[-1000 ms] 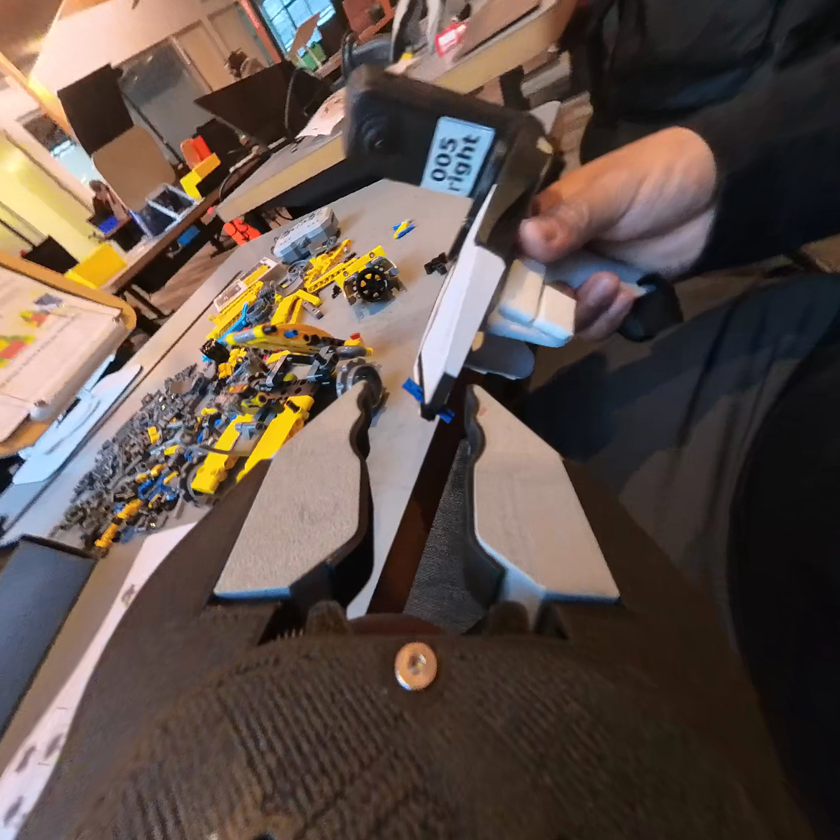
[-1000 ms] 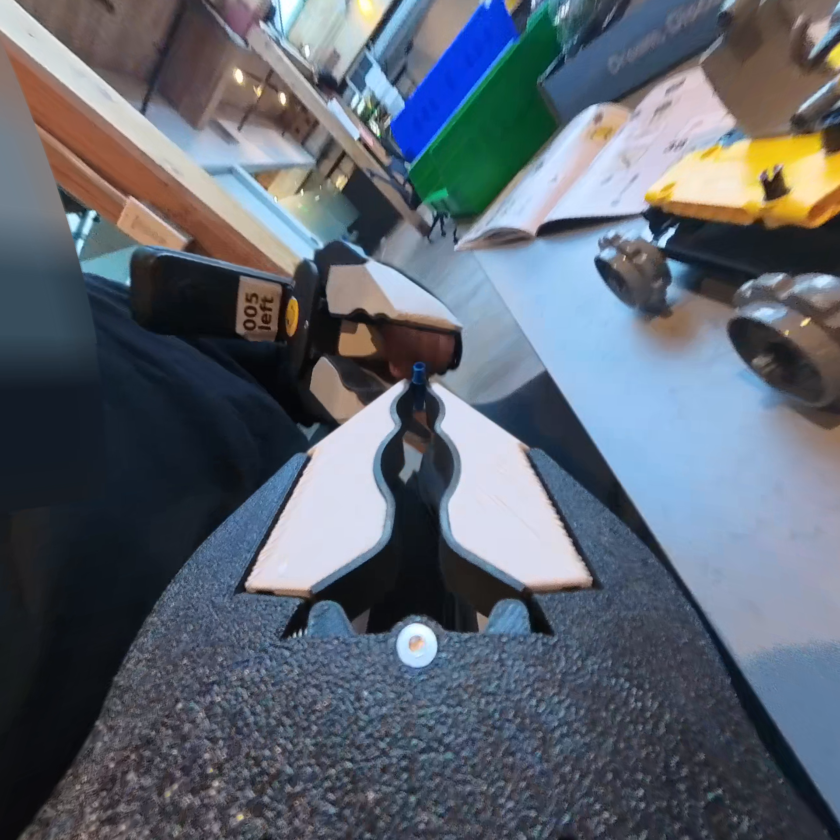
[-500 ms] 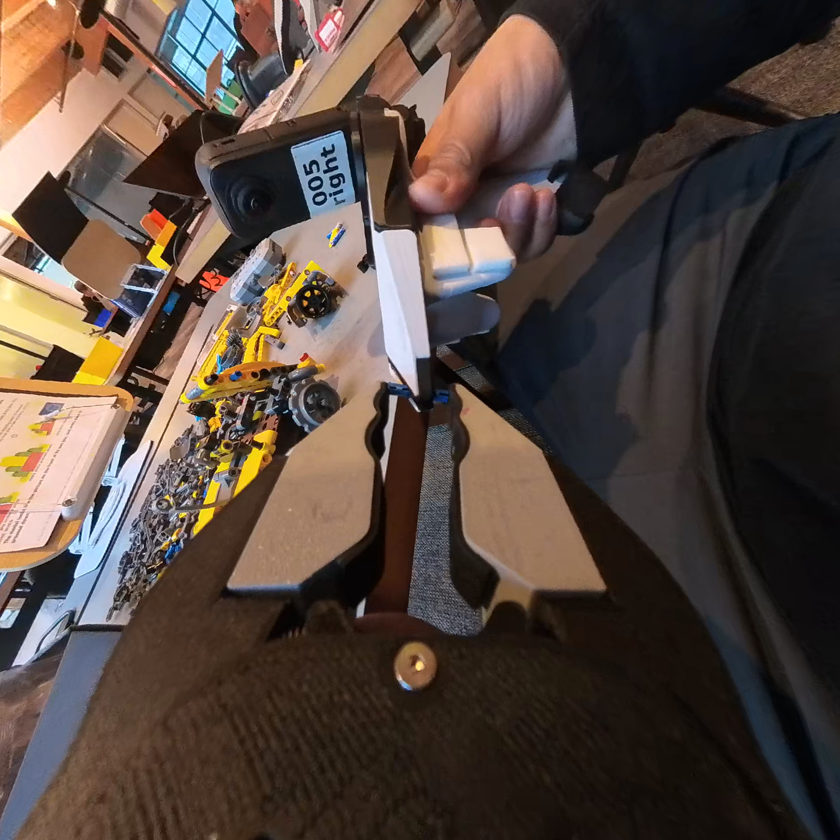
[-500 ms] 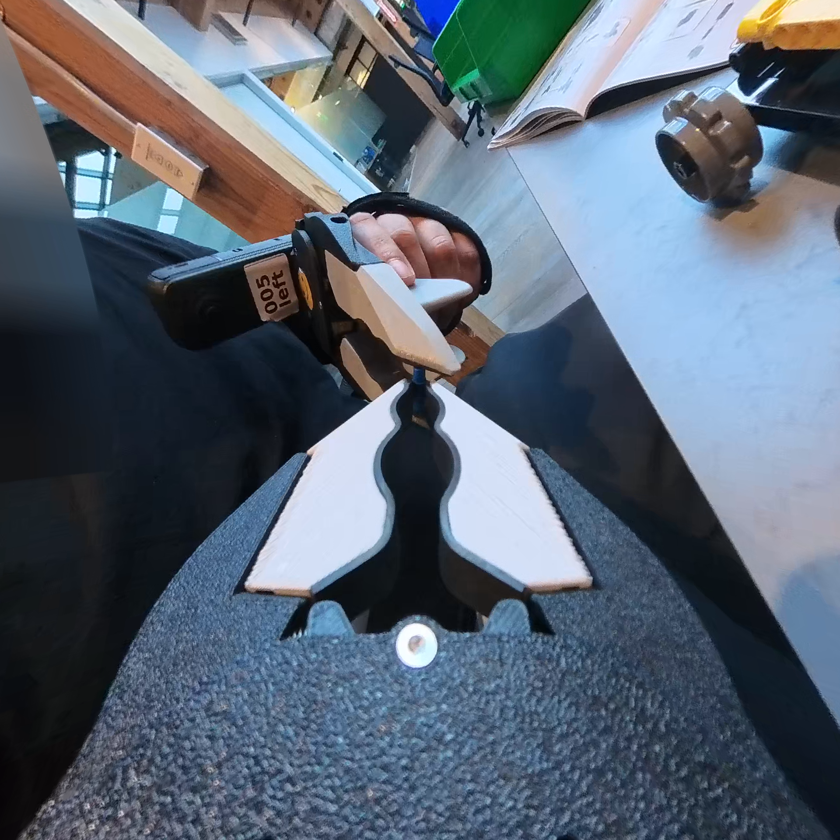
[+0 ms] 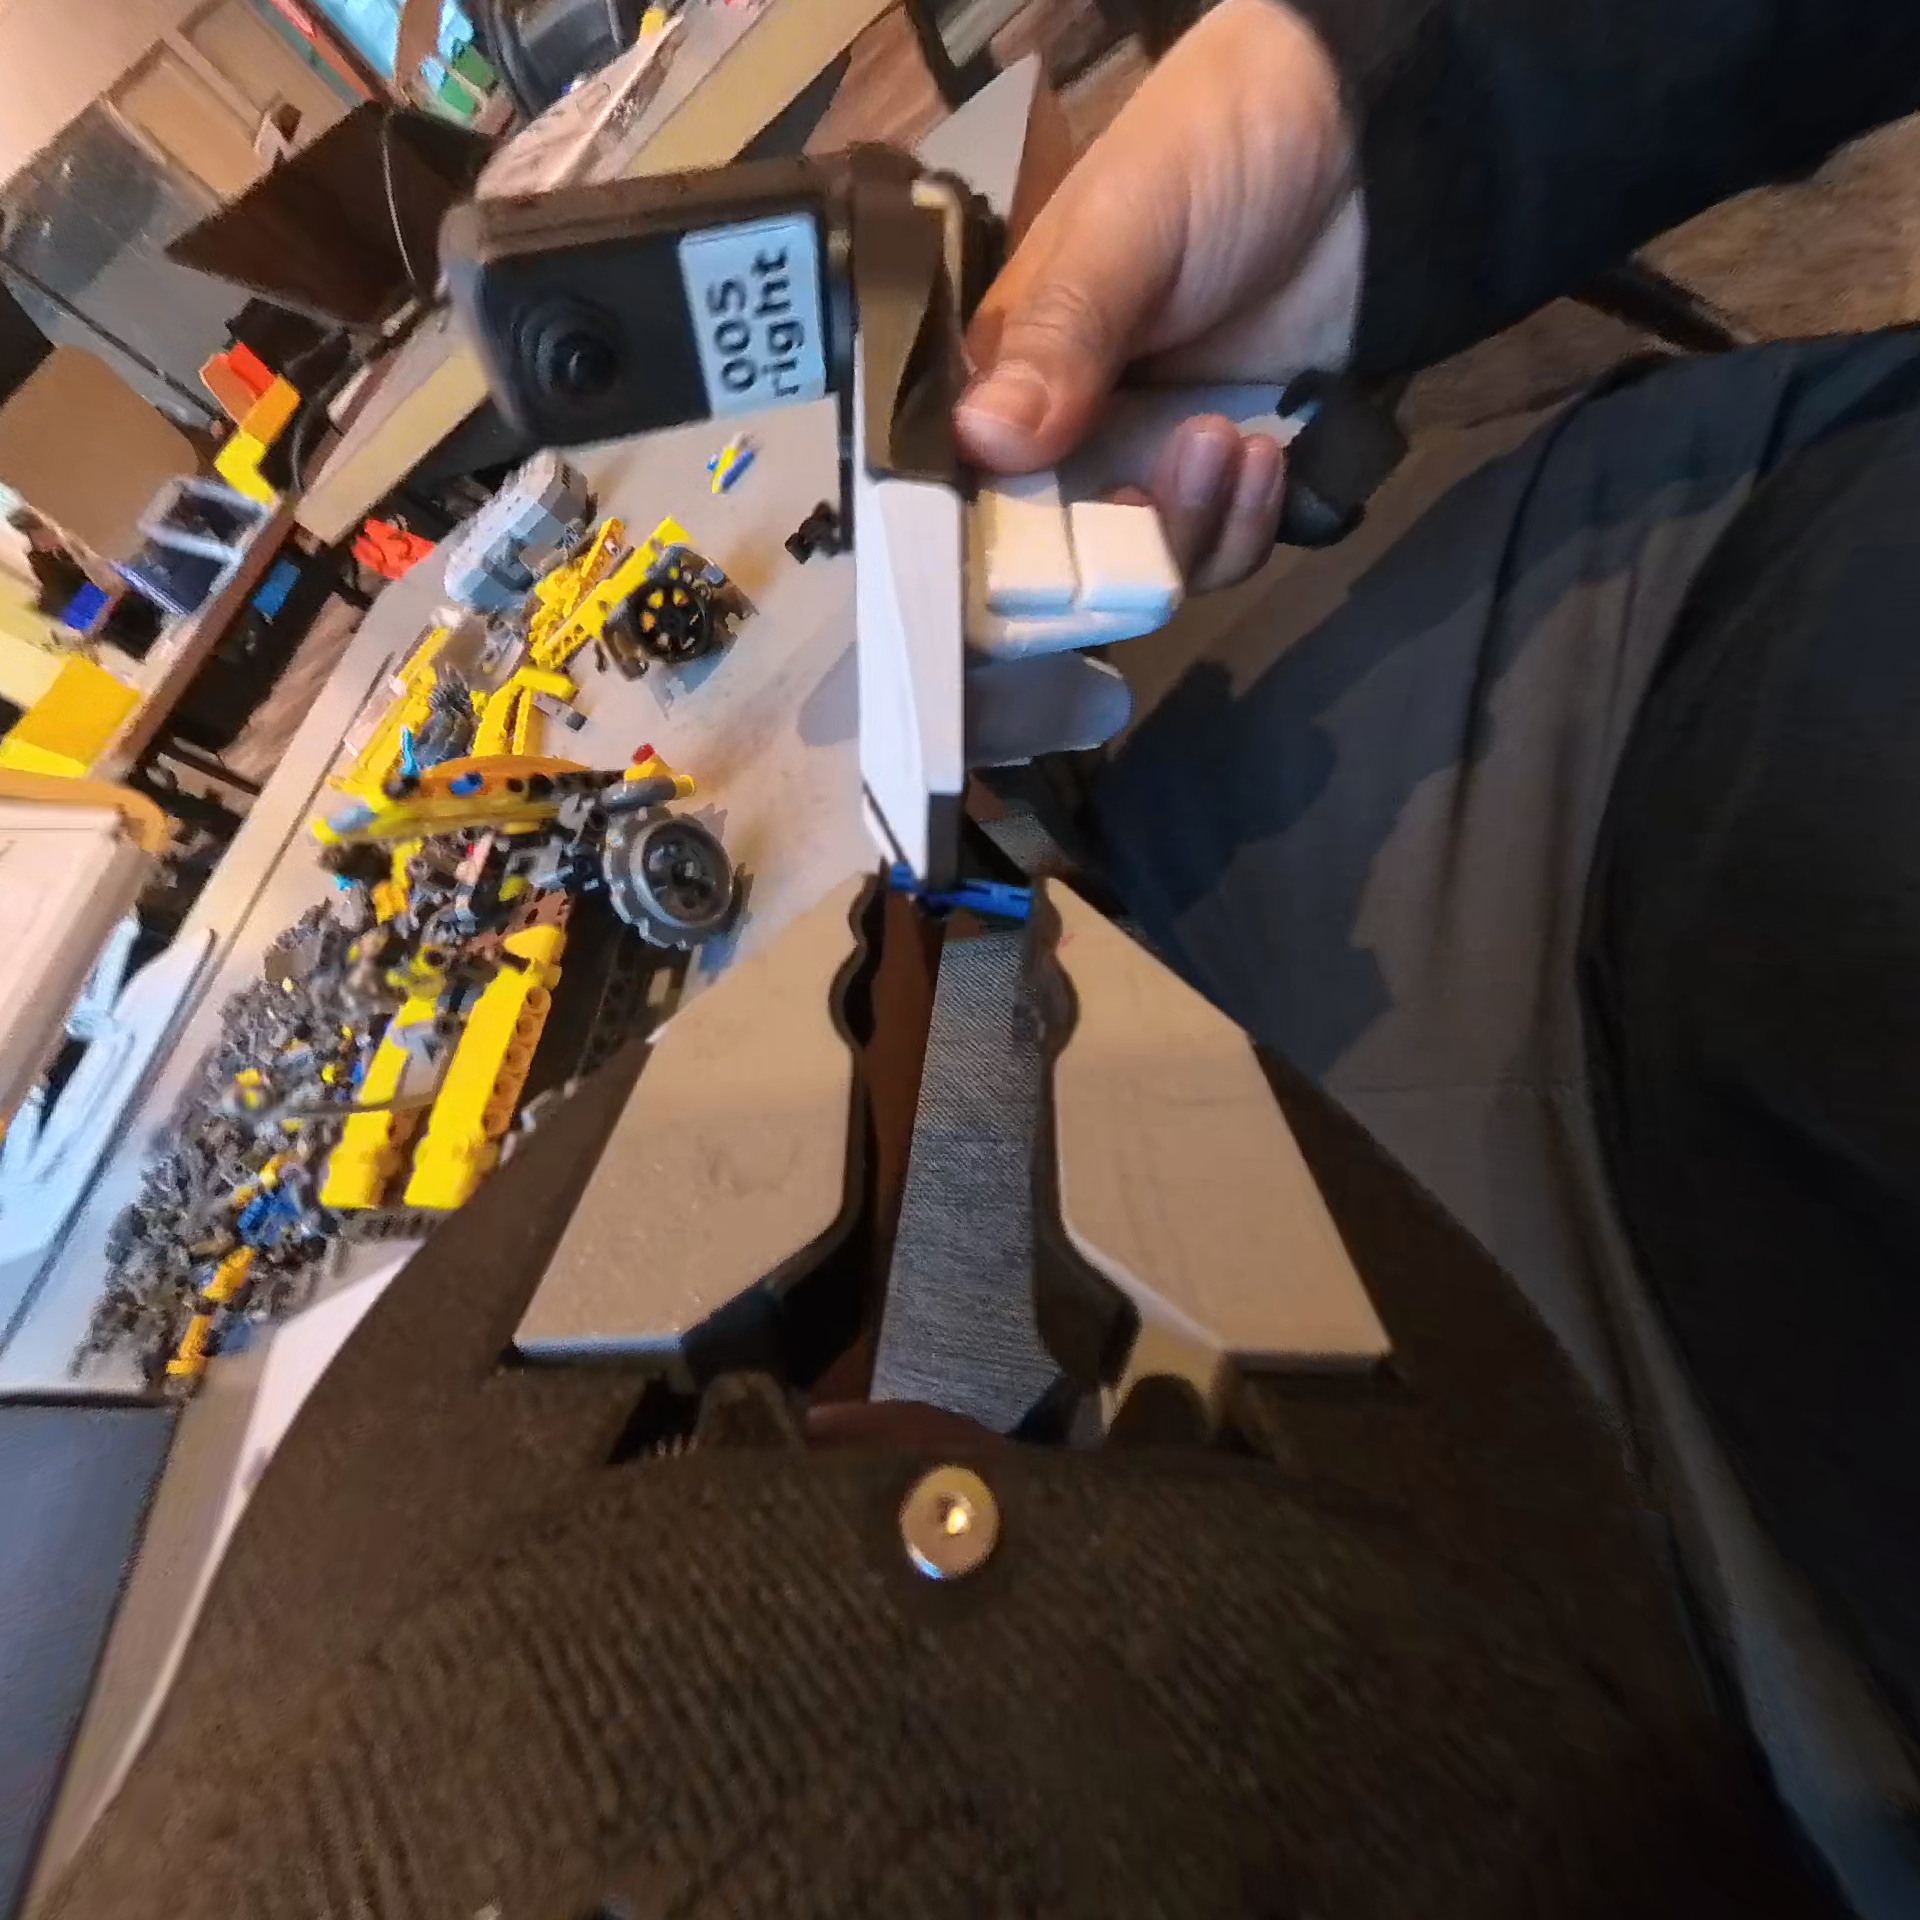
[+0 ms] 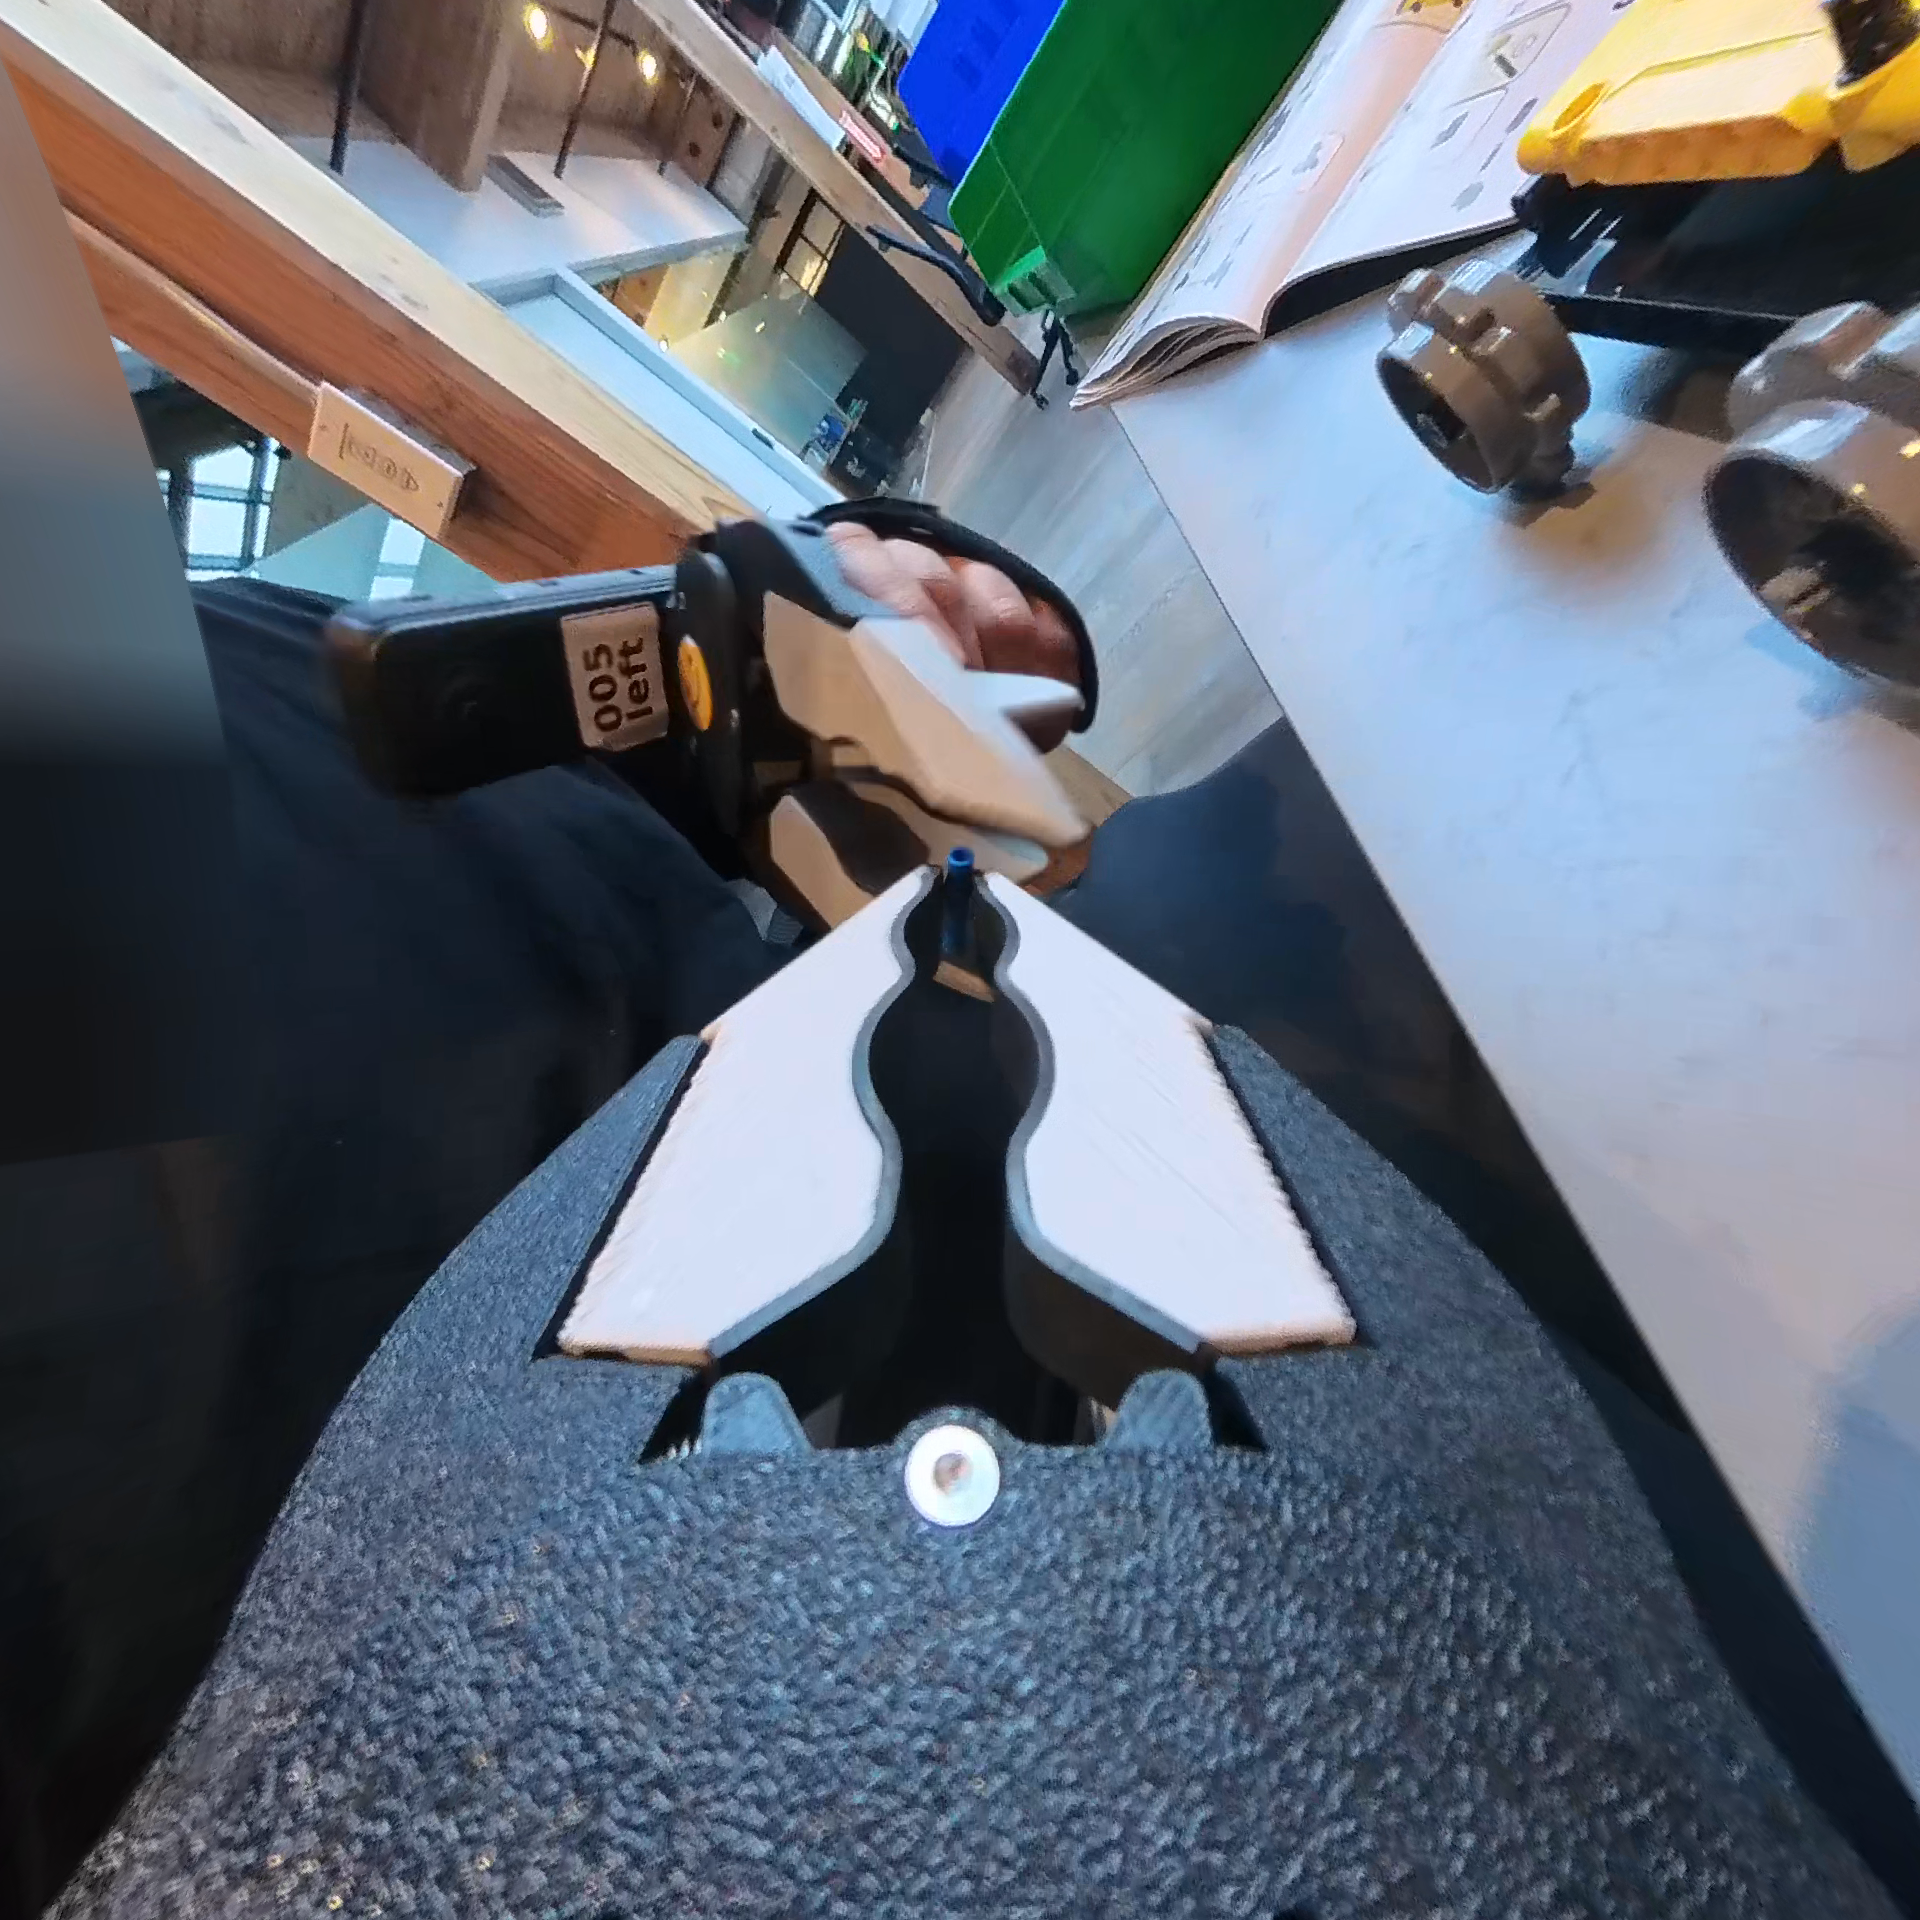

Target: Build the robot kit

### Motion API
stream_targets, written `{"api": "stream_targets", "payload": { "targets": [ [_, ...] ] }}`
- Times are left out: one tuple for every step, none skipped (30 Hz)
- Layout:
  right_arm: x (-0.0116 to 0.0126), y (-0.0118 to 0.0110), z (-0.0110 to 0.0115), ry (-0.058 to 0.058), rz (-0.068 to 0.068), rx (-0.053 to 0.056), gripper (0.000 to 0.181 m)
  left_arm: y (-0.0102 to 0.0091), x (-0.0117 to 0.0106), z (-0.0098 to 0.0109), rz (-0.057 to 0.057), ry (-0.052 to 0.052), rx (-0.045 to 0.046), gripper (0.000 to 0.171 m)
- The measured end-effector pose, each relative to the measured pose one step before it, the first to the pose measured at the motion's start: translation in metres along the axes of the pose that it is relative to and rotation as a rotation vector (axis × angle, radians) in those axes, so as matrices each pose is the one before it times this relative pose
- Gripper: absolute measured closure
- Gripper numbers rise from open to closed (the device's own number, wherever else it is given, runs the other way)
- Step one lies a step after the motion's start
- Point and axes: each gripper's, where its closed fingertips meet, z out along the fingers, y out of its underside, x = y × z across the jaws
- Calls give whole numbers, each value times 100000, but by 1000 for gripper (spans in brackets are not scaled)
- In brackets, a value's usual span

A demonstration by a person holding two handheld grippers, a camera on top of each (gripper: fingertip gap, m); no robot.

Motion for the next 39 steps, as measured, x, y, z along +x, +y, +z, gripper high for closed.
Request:
{"api": "stream_targets", "payload": {
  "targets": [
    [-18,-211,-105,1,-17,1181,176,331,-394,132,-4653,-671,-1407,138],
    [-10,-279,-144,393,-504,1520,176,280,-321,116,-5448,500,-1050,131],
    [-13,-289,-158,599,-903,1419,176,145,-128,48,-5807,2018,-215,129],
    [-66,-306,-147,515,-1261,1416,176,4,-65,-17,-5131,2206,755,128],
    [-100,-365,-149,470,-1680,1750,176,1,-156,-46,-4247,1170,545,129],
    [-92,-358,-129,493,-1944,1760,176,-25,-144,-37,-3718,724,320,129],
    [-40,-291,-96,873,-2297,1400,176,-134,8,-57,-3575,1492,731,133],
    [13,-262,-60,1402,-2991,1221,176,-146,126,-29,-3772,1834,796,139],
    [-20,-231,-37,1483,-3527,1079,176,-72,236,16,-3837,2163,439,143],
    [-102,-181,2,1111,-3589,725,176,-46,358,46,-3290,2694,393,146],
    [-133,-151,20,1004,-3438,418,176,-38,332,61,-2462,2232,394,145],
    [-34,-106,31,1499,-3343,222,176,-64,127,71,-2301,710,365,147],
    [6,-81,57,1574,-3199,66,176,-118,76,30,-1920,374,504,148],
    [-28,-49,90,1128,-2773,145,176,-174,-16,-25,-1741,-185,839,152],
    [-26,-100,113,934,-2372,517,176,-206,-149,-65,-1606,-1088,1082,156],
    [22,-142,115,1203,-2298,959,176,-163,-383,-91,-1492,-2592,1078,159],
    [89,-160,113,1547,-2188,1183,176,-89,-272,-81,-827,-1872,734,163],
    [92,-116,109,1387,-1766,1021,176,-12,-155,-56,330,-1218,211,166],
    [45,-75,119,1114,-1354,777,176,41,-269,-64,1341,-2146,-196,171],
    [49,-71,124,1146,-1211,771,176,19,-295,-79,1936,-2411,-202,171],
    [3,-87,104,892,-1221,839,176,-39,-148,-59,1922,-1384,30,171],
    [-52,-88,92,407,-1130,774,176,-9,-92,-38,1323,-929,-107,171],
    [-81,-90,80,108,-837,583,176,37,-97,-8,496,-945,-287,171],
    [-33,-55,48,183,-524,380,176,80,-7,32,-49,-97,-357,171],
    [46,-60,19,455,-297,313,177,121,29,66,-510,356,-497,171],
    [58,-70,-33,407,-127,555,177,112,-44,81,-685,34,-334,170],
    [7,-123,-63,68,-7,936,176,77,-51,72,-612,82,-187,168],
    [-18,-159,-86,-91,109,1103,177,59,-48,57,-576,160,-60,165],
    [-7,-153,-84,-1,212,1029,177,6,-105,40,-667,-222,95,162],
    [21,-145,-95,141,229,850,177,9,-87,37,-753,-71,75,159],
    [58,-138,-97,405,36,836,177,6,-60,38,-844,79,88,157],
    [78,-142,-109,555,-97,894,177,20,-81,20,-921,10,36,154],
    [69,-165,-122,421,68,976,177,25,-106,15,-1003,-96,108,151],
    [25,-167,-101,29,394,1027,177,12,-126,34,-1016,-138,147,148],
    [-6,-123,-72,-265,711,912,177,83,-81,47,-981,167,-173,145],
    [25,-80,-43,-156,949,803,177,145,-64,68,-1035,290,-644,143],
    [71,-49,-16,210,1007,826,177,97,-70,26,-821,180,-359,143],
    [128,-29,-11,565,940,822,177,-49,-42,-18,-408,165,337,145],
    [154,-18,0,879,834,836,177,-112,-54,-59,-256,-149,564,147]
  ]
}}
